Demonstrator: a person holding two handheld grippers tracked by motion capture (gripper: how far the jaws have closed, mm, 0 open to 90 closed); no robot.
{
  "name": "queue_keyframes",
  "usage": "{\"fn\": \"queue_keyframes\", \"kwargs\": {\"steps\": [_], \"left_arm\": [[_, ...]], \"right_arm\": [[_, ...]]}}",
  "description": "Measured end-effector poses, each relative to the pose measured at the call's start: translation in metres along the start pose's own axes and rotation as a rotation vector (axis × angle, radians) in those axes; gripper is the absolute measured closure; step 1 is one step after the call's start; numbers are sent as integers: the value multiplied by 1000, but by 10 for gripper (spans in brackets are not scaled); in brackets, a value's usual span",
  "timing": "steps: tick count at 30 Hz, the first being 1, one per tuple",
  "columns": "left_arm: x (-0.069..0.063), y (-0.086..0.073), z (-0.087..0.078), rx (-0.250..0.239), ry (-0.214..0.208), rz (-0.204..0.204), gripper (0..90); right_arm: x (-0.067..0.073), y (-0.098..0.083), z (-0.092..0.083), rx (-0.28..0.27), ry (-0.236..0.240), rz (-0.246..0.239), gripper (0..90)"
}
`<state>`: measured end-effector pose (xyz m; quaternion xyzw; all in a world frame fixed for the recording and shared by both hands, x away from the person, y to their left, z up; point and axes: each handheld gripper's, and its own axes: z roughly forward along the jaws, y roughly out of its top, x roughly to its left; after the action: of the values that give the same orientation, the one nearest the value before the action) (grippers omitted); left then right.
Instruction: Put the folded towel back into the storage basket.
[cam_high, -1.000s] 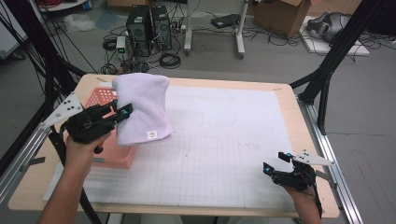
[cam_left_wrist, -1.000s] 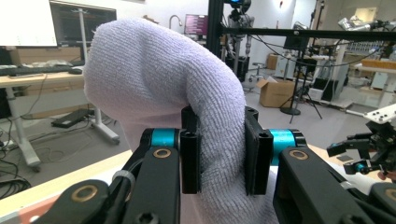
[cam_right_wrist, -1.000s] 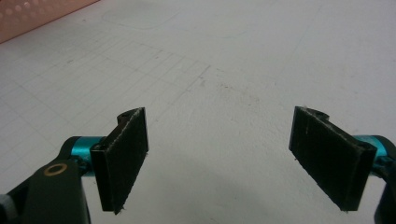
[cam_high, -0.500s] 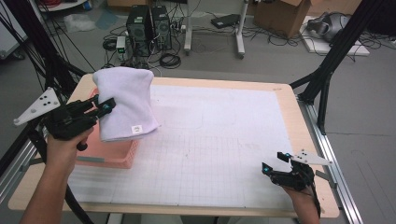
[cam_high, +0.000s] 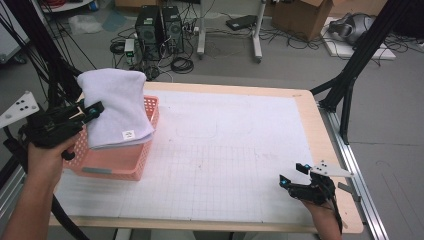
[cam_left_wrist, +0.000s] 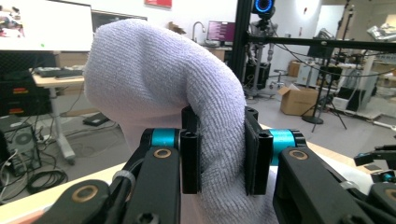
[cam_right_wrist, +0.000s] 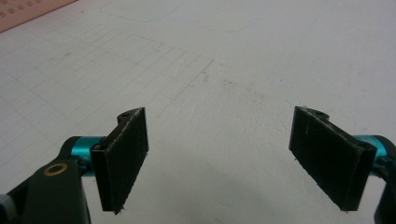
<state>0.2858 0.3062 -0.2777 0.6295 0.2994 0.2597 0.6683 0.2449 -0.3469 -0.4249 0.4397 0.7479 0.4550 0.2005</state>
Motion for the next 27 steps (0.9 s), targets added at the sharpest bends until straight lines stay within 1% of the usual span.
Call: {"fn": "queue_keyframes", "kwargs": {"steps": [5, 9, 17, 20, 22, 25, 26, 27], "left_arm": [[7, -5, -7, -3, 15, -17, 725], [13, -12, -9, -4, 27, -33, 725], [25, -32, -6, 10, 45, -73, 725], [31, -40, -4, 20, 46, -83, 725], [34, -45, -2, 24, 46, -98, 725], [37, -51, 0, 44, 51, -106, 724], [37, -51, 0, 44, 51, -106, 724], [39, -55, 0, 54, 53, -112, 724]], "right_arm": [[1, 0, 1, 3, 0, -1, 186], [1, 0, 2, 7, -1, -8, 186], [2, -1, 1, 13, -5, -14, 187], [2, -2, 0, 17, -8, -15, 186], [2, -2, 0, 18, -11, -13, 186], [3, -2, 1, 16, -13, -19, 186], [3, -2, 1, 22, -14, -21, 187], [3, -2, 2, 22, -13, -23, 186]]}}
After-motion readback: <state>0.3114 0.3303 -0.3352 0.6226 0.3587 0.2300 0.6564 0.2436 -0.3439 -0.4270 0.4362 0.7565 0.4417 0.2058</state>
